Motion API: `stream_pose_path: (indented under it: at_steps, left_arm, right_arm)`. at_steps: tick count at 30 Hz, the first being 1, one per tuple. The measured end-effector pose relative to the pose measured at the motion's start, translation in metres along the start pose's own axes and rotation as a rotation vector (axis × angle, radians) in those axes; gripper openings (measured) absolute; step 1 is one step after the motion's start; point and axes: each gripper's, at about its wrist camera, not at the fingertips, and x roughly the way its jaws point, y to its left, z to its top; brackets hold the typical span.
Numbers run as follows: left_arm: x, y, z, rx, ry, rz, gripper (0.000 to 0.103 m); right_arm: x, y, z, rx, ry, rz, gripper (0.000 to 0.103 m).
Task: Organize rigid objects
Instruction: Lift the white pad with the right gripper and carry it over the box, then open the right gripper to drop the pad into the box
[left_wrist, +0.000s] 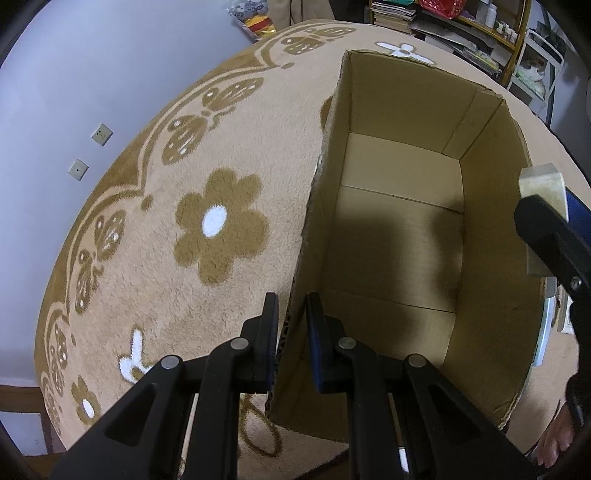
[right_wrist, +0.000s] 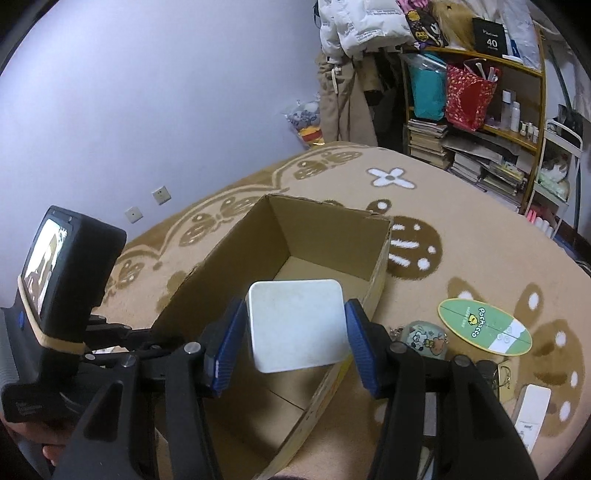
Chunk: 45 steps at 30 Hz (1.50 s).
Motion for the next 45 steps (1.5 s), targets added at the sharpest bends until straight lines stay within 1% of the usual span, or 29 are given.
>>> stream_pose_path:
  at_steps: [3, 5, 6, 9, 16, 22, 23, 25, 27, 28, 29, 30, 35, 39, 43, 45]
  left_arm:
    - [0.000, 0.001, 0.000, -0.005, 0.001, -0.005, 0.014]
    - [0.000, 0.000, 0.000, -0.009, 0.002, -0.010, 0.014]
    - [0.000, 0.001, 0.000, -0.010, 0.002, -0.012, 0.014]
    - [0.000, 0.001, 0.000, -0.010, 0.001, -0.012, 0.014]
    - [-0.001, 0.004, -0.001, -0.014, -0.001, -0.022, 0.014]
    - [-0.001, 0.006, -0.001, -0.018, -0.003, -0.032, 0.014]
    - [-0.001, 0.007, -0.001, -0.018, 0.000, -0.045, 0.013]
    - [-0.001, 0.008, 0.000, -0.022, -0.003, -0.038, 0.013]
    - [0.000, 0.009, 0.000, -0.028, -0.001, -0.044, 0.013]
    - [0.000, 0.009, 0.000, -0.029, -0.001, -0.045, 0.013]
    - [0.000, 0.009, 0.000, -0.026, -0.002, -0.042, 0.013]
    - [0.000, 0.009, 0.000, -0.023, -0.003, -0.038, 0.013]
    - [0.000, 0.007, -0.001, -0.019, -0.006, -0.031, 0.013]
    - [0.000, 0.006, -0.001, -0.018, -0.005, -0.031, 0.013]
    - [-0.001, 0.005, -0.001, -0.016, -0.005, -0.027, 0.013]
    - [-0.001, 0.005, -0.001, -0.019, -0.005, -0.029, 0.013]
  right_arm:
    - [-0.002, -0.001, 0.000, 0.035, -0.011, 0.028, 0.058]
    - [-0.004, 0.005, 0.000, 0.025, -0.016, 0.059, 0.058]
    - [-0.003, 0.008, 0.000, 0.013, -0.016, 0.060, 0.058]
    - [0.002, 0.019, -0.002, -0.024, -0.003, 0.055, 0.058]
    - [0.011, 0.009, -0.008, 0.032, 0.042, 0.041, 0.059]
    - [0.004, 0.005, -0.006, 0.052, 0.024, 0.038, 0.059]
    - [0.002, 0.005, -0.005, 0.056, 0.022, 0.031, 0.061]
    - [-0.003, 0.003, -0.002, 0.070, 0.014, 0.017, 0.069]
    - [-0.014, -0.001, 0.000, 0.088, -0.014, -0.005, 0.089]
    - [-0.021, -0.002, 0.001, 0.093, -0.031, -0.026, 0.093]
    - [-0.025, -0.005, 0.002, 0.092, -0.039, -0.044, 0.100]
    - [-0.029, -0.006, 0.003, 0.086, -0.041, -0.067, 0.103]
    - [-0.044, -0.025, 0.000, 0.047, -0.004, -0.226, 0.103]
    - [-0.047, -0.049, -0.010, 0.099, 0.036, -0.256, 0.103]
    - [-0.050, -0.071, -0.028, 0.173, 0.075, -0.315, 0.103]
    - [-0.053, -0.083, -0.039, 0.221, 0.094, -0.327, 0.103]
